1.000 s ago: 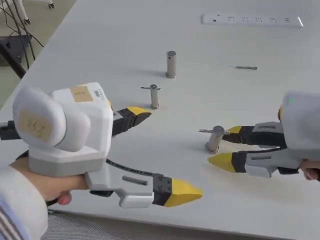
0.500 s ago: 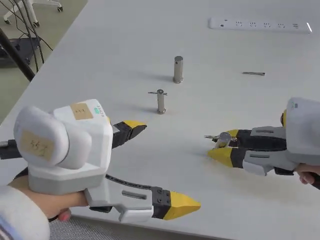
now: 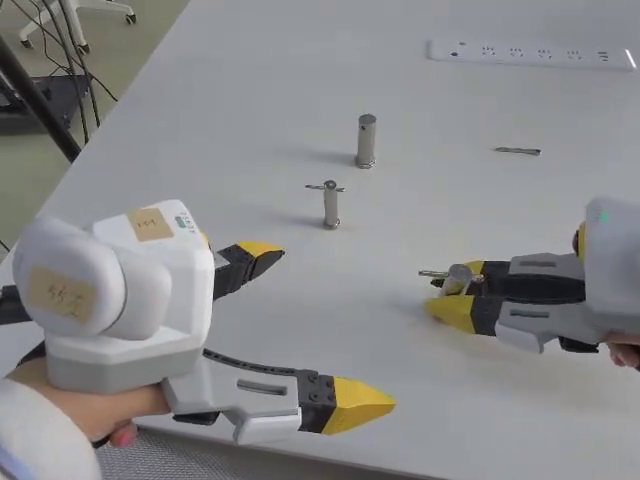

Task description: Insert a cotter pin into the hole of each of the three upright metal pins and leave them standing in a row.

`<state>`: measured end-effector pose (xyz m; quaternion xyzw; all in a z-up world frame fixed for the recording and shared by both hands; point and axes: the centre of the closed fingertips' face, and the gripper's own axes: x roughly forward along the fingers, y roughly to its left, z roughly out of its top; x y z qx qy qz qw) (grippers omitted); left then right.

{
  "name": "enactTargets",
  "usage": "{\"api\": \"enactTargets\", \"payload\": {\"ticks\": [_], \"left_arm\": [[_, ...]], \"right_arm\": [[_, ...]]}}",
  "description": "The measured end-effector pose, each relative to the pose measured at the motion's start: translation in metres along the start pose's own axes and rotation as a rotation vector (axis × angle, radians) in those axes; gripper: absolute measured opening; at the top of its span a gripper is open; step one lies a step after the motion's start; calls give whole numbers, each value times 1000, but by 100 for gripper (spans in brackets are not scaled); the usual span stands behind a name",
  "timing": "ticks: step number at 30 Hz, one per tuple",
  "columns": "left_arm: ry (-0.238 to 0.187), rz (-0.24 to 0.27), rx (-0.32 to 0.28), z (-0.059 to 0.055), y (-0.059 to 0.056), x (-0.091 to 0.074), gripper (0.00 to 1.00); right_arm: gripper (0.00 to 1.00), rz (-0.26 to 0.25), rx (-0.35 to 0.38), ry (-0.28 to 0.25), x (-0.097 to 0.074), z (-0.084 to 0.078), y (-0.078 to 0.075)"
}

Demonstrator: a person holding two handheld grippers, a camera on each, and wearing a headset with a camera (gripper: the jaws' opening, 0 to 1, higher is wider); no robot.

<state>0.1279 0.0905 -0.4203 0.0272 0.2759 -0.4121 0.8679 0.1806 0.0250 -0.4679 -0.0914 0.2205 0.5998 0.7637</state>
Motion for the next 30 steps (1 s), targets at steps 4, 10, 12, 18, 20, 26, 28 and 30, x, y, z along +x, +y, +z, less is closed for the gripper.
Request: {"api": "enactTargets", "payload": {"ticks": [4,10,12,18,20,26,28,30], "left_arm": [[-5,6,-3,0,0,-1,97],[-10,15,-7,0,2,-3,97],[-8,17,-9,-1,2,-4,97],[0,18,-23,-7,2,-4,97],[2,19,-23,-7,2,-5,97],[-3,28,-28,-7,4,-7,97],[-2,31,-27,-7,5,-7,97],[-3,33,-27,-7,6,-8,97]], "right_arm": [[9,-13,-17,25,3,2,-2],[9,-42,-40,36,8,7,-14],[9,-56,-27,31,9,9,-19],[9,-94,-34,23,13,15,-32],[9,-103,-34,21,14,17,-37],[9,-131,-27,15,17,22,-49],[9,-139,-22,9,18,24,-53],[9,-149,-18,7,18,24,-57]]}}
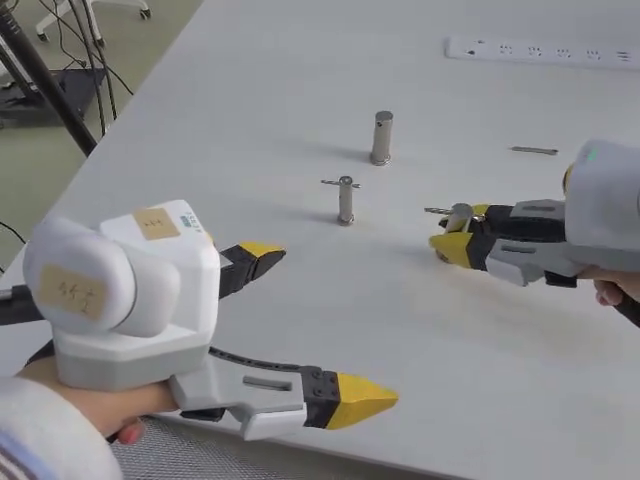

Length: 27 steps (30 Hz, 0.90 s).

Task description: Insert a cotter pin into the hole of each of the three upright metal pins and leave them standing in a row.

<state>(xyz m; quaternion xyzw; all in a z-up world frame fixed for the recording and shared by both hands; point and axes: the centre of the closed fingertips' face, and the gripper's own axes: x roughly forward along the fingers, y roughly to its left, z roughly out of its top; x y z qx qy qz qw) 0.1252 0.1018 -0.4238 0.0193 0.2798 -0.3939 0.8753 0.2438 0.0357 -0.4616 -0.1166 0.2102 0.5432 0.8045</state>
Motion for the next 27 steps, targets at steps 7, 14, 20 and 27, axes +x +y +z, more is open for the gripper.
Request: {"api": "enactTargets", "payload": {"ticks": [7,14,20,27], "left_arm": [[1,4,-4,0,2,-1,97],[3,7,-7,-1,3,-1,96],[8,9,-9,-1,5,0,96],[9,6,-11,-1,4,1,96]], "right_arm": [[9,-10,12,4,1,-5,-11],[9,-22,28,4,2,-6,-19],[9,-18,33,-7,5,-4,-22],[9,-5,26,-18,9,-1,-19]]}}
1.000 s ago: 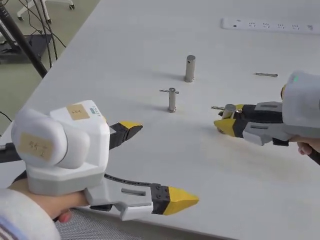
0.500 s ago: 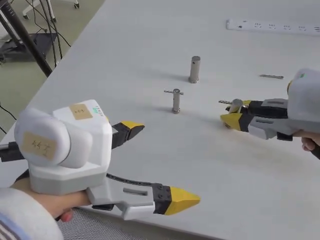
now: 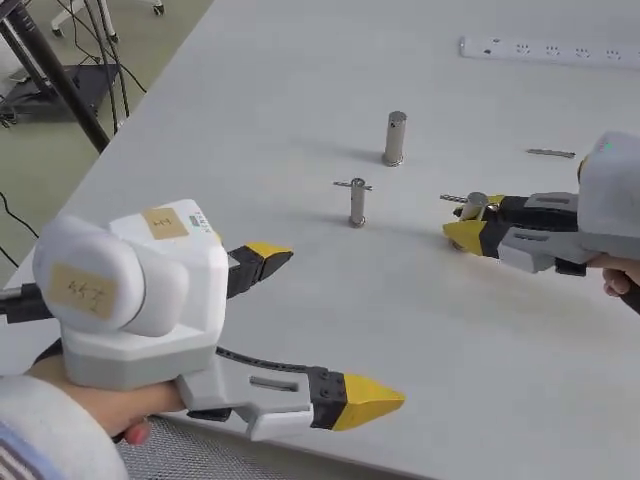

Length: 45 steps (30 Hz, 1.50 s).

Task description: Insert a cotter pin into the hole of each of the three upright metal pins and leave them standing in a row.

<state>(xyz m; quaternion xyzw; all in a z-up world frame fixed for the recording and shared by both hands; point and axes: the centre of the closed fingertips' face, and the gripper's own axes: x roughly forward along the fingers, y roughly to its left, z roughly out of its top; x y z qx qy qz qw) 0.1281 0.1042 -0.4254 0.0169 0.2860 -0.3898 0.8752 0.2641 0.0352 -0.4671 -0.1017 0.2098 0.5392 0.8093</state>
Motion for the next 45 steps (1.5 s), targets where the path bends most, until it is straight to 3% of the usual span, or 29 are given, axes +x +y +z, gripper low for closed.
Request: {"api": "enactTargets", "payload": {"ticks": [21,27,30,39,45], "left_arm": [[22,-3,6,-3,-1,1,95],[19,-10,6,-3,-3,3,95],[19,-14,3,-3,-5,3,95],[18,-17,10,-1,-6,5,95],[11,-21,19,4,-6,6,95]], "right_arm": [[9,22,-57,-12,2,1,4],[10,21,-53,-16,3,1,4],[11,21,-13,-29,2,4,3],[24,16,10,-40,-10,15,6],[36,15,24,-109,-31,43,13]]}}
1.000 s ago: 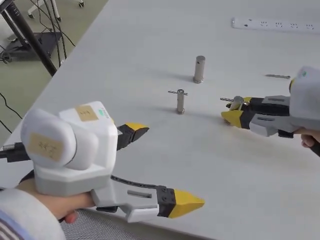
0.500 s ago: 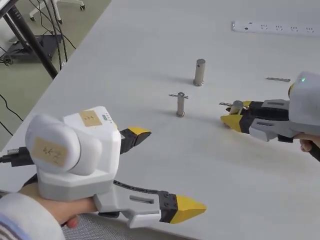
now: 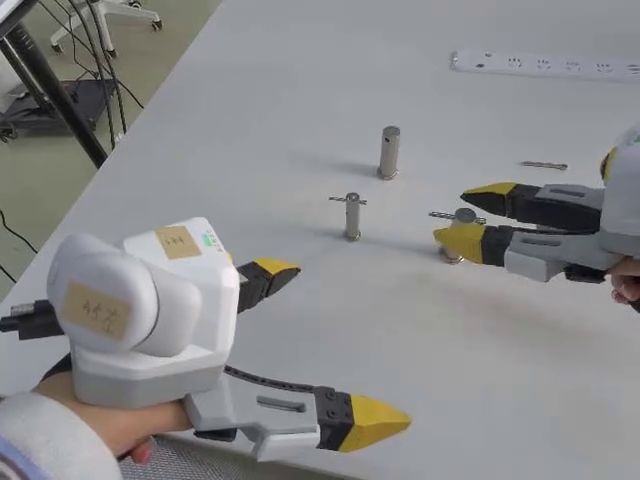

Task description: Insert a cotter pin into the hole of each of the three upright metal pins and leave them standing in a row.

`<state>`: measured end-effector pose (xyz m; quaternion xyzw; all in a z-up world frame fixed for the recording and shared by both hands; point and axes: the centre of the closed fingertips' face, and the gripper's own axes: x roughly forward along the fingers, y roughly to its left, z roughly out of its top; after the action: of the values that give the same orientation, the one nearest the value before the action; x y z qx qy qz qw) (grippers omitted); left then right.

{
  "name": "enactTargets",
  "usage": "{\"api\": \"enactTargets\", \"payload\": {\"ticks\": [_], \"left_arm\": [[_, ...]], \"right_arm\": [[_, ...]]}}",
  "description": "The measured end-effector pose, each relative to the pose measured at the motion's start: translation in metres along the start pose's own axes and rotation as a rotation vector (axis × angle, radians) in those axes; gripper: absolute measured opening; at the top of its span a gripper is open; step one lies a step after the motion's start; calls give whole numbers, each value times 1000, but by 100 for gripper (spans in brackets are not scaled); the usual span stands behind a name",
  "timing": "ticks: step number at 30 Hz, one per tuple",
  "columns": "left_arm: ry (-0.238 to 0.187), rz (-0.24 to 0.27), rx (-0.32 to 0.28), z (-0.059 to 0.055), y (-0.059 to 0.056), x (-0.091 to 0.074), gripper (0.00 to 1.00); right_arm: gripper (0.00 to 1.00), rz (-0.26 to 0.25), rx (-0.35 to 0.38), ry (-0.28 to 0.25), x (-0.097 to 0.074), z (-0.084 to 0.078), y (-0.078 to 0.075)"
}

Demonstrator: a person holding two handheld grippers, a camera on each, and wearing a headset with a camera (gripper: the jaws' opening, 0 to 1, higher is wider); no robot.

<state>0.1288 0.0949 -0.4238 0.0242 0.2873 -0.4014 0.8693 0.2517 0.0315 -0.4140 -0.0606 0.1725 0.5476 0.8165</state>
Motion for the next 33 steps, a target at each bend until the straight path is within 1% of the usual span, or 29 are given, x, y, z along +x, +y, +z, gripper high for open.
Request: {"api": "enactTargets", "payload": {"ticks": [3,6,8,10,13,15,18,20,21,22,23,25,28,31,33], "left_arm": [[-9,-1,-2,3,0,0,95],[-16,-3,-5,5,0,1,95],[-21,-2,-5,7,0,1,95],[-31,-3,-12,9,0,0,95],[-35,0,-9,11,1,0,95],[-23,3,8,11,2,-1,95],[-24,3,6,12,3,-1,95],[-27,6,3,13,4,-1,95],[-29,7,2,13,4,-1,95],[-32,7,2,14,5,-1,95],[-34,6,1,15,5,-1,95],[-41,4,-3,18,5,-1,96],[-47,4,-3,20,7,-1,96],[-43,-4,-6,22,9,0,97],[-40,-5,1,24,10,1,97]], "right_arm": [[42,-7,-9,-16,-11,10,5],[50,0,11,-27,-22,18,12],[53,-4,34,-31,-29,21,15],[56,-15,37,-42,-36,23,17],[62,-23,52,-36,-43,22,20],[66,-28,59,-32,-48,21,23],[72,-40,67,-22,-53,18,26],[74,-37,97,-17,-57,16,29],[73,-35,104,-22,-59,15,31],[73,-40,122,-43,-61,17,32],[73,-41,137,-53,-62,17,33],[77,-41,166,-54,-66,15,35],[83,-56,185,-49,-70,11,36],[89,-91,229,-26,-78,0,34],[92,-109,249,-24,-83,-3,33]]}}
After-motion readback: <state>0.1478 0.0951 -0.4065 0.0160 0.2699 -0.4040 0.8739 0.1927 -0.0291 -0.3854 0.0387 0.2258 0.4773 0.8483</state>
